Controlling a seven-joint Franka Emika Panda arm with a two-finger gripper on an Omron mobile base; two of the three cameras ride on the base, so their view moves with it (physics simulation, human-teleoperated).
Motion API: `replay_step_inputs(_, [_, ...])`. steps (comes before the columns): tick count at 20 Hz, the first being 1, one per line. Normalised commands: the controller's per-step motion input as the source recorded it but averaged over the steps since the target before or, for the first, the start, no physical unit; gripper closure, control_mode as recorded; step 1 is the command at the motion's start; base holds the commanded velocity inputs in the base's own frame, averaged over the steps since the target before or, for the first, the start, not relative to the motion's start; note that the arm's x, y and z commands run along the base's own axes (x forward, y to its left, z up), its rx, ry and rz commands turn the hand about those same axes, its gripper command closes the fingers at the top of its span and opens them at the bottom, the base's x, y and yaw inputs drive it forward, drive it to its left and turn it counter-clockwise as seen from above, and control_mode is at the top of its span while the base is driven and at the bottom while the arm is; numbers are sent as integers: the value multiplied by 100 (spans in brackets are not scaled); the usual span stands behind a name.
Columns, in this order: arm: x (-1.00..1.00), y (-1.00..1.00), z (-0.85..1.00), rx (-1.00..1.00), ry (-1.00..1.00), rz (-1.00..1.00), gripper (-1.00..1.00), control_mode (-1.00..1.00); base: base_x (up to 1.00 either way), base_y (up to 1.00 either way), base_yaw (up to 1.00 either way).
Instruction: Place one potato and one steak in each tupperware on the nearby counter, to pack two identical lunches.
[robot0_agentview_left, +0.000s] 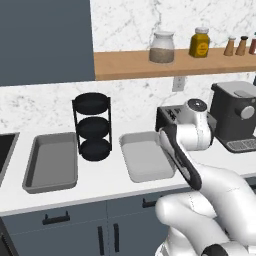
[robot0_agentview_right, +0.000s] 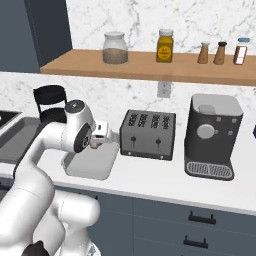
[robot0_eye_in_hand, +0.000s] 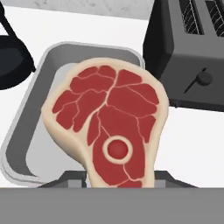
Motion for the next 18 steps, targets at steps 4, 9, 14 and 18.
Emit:
replay_step_inputs(4, [95,4,-37,0,1,0,100,-100,0,0,0])
replay_step_inputs(9, [51,19,-31,0,14,0,100,-100,0,0,0])
replay_step_inputs(14, [-7,11,-33,0,28,1,100,-100,0,0,0])
replay_step_inputs(18, [-15,0,-36,0,4,0,100,-100,0,0,0])
